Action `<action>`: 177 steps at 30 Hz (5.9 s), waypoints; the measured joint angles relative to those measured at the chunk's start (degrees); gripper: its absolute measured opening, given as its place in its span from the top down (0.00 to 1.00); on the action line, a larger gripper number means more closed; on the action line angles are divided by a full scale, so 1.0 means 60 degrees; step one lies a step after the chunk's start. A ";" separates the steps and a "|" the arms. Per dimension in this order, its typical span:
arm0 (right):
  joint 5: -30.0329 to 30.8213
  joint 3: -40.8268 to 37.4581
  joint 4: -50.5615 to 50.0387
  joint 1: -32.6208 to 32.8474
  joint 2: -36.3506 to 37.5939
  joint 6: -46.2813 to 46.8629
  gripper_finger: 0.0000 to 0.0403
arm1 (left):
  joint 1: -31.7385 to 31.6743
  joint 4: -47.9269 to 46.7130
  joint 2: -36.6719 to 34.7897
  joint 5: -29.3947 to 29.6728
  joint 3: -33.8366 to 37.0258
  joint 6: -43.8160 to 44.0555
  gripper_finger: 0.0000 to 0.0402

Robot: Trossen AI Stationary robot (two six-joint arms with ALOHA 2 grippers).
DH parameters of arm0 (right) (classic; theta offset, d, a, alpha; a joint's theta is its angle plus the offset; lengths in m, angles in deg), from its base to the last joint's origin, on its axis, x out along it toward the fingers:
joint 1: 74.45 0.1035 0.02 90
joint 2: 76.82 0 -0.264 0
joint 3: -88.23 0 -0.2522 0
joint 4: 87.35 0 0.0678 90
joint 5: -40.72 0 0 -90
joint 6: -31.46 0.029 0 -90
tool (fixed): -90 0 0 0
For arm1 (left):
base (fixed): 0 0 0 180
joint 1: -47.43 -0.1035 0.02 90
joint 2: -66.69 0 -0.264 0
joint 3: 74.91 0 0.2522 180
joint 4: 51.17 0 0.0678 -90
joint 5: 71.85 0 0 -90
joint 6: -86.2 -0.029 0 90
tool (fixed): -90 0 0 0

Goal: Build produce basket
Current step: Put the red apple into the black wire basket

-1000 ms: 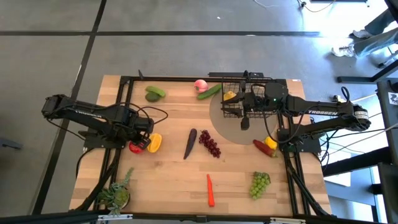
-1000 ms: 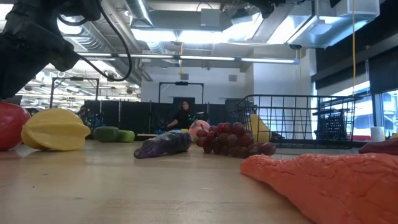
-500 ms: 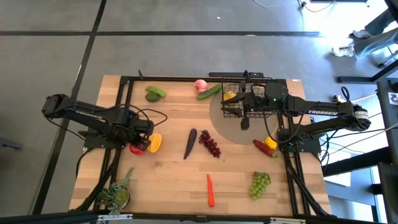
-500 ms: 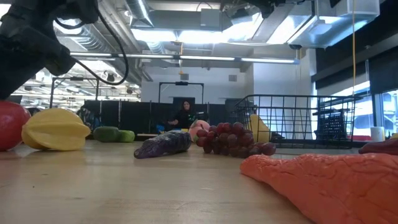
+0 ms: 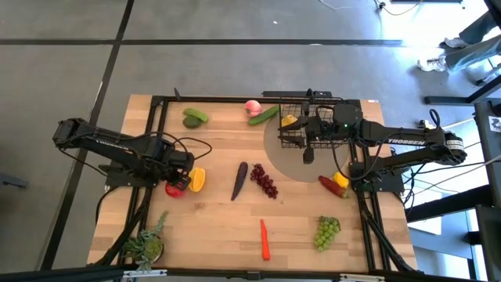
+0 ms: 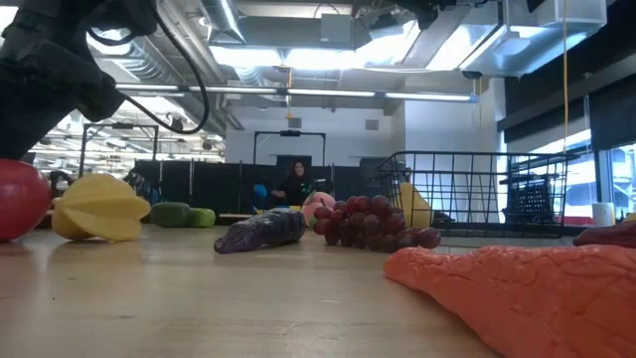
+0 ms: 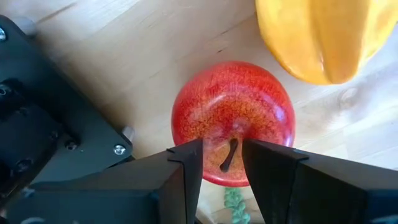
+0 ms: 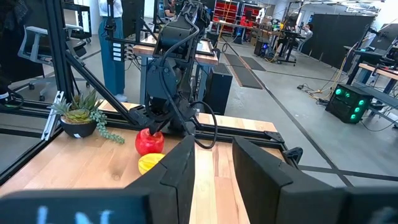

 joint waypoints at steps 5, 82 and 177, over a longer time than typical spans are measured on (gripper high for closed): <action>0.0000 0.0000 0.0000 0.0000 0.0000 0.0000 0.72 | 0.0004 0.0000 0.0000 -0.0049 0.0000 0.0000 0.75; 0.0576 0.0000 0.0007 -0.0002 -0.0004 -0.0002 0.72 | 0.0918 0.0402 -0.0310 0.0185 -0.0025 -0.2822 0.76; 0.3044 0.3933 -0.6157 0.0000 0.0284 -0.0030 0.72 | -0.2994 0.1321 0.3078 0.2589 -0.7215 -1.0569 1.00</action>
